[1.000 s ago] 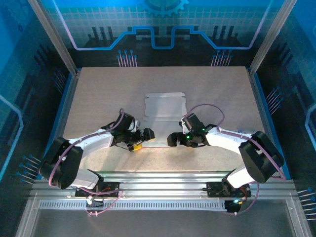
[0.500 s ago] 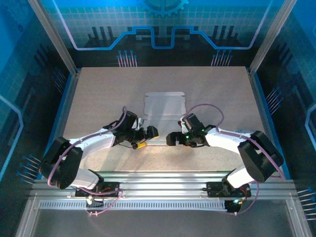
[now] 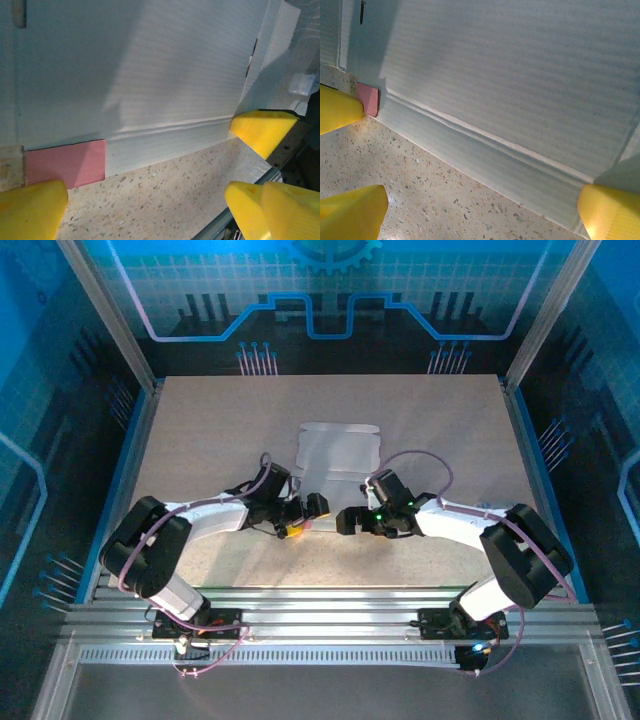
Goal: Fold the paper box
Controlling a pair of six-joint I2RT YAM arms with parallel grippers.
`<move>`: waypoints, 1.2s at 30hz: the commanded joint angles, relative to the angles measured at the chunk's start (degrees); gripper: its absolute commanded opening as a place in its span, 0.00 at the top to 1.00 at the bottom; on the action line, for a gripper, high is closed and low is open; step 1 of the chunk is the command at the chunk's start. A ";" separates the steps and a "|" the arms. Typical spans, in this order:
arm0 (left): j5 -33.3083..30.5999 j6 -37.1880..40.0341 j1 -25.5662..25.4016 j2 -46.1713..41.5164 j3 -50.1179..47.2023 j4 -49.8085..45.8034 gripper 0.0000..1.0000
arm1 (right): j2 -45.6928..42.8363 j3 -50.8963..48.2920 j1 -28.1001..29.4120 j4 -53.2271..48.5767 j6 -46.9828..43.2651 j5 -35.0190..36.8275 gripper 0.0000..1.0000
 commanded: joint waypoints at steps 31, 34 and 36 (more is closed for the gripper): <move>-6.94 0.12 0.90 -13.03 -4.21 -11.60 0.01 | 2.72 -1.18 4.68 0.12 -2.07 -4.36 0.00; -5.94 1.60 4.36 -17.89 -4.22 -14.69 0.01 | 3.27 -0.92 6.36 -0.01 -1.76 -3.83 0.00; -5.67 3.58 7.10 -20.05 -3.53 -17.27 0.01 | 3.58 -0.75 7.26 0.06 -1.28 -3.51 0.00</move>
